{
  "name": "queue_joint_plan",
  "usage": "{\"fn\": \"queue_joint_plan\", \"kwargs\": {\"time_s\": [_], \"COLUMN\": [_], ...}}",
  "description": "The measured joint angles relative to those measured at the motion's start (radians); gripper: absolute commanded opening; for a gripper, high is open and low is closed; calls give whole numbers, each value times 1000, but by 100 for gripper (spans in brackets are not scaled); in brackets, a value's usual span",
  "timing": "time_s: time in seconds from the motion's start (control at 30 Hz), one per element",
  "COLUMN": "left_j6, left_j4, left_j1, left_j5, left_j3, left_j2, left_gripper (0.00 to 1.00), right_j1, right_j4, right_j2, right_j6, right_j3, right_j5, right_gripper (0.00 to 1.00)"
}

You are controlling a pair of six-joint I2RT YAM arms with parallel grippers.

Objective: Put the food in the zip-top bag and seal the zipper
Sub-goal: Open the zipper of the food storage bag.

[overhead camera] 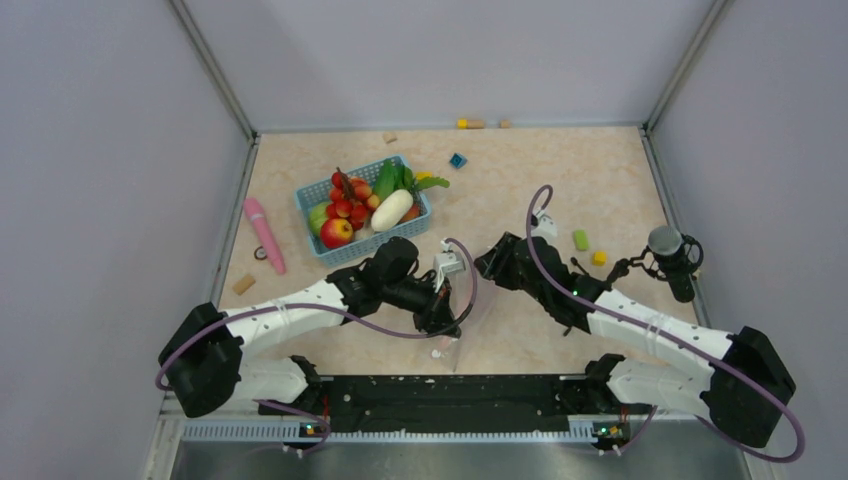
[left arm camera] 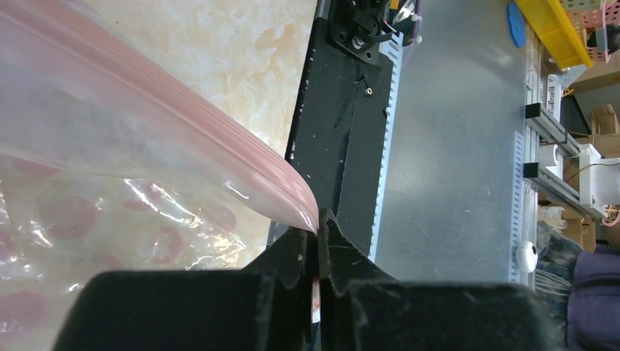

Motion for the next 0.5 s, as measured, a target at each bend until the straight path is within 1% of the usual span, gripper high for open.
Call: {"fn": "queue_joint_plan", "kwargs": {"time_s": [0.23,0.3,0.4,0.43,0.5], "left_j6": [-1,-1,-1,-2,-8], "left_j4": [0,0,0,0,0], "left_j1": [-8,-9,-10,-11,-12], "left_j5": [-5,-7,-12,-14,-24], "left_j3": [0,0,2,3,7], "left_j2": [11,14,15,17,20], "left_gripper": [0,0,0,0,0], "right_j1": [0,0,0,0,0], "right_j4": [118,133,135,135,137], "right_j2": [6,19,34,36,36], "right_j6": [5,5,4,2,-7], "right_j3": [-36,-36,-36,-36,-35], "right_j5": [-33,-40,-51,-55,-60], "right_gripper": [35,26,3,0,0]}}
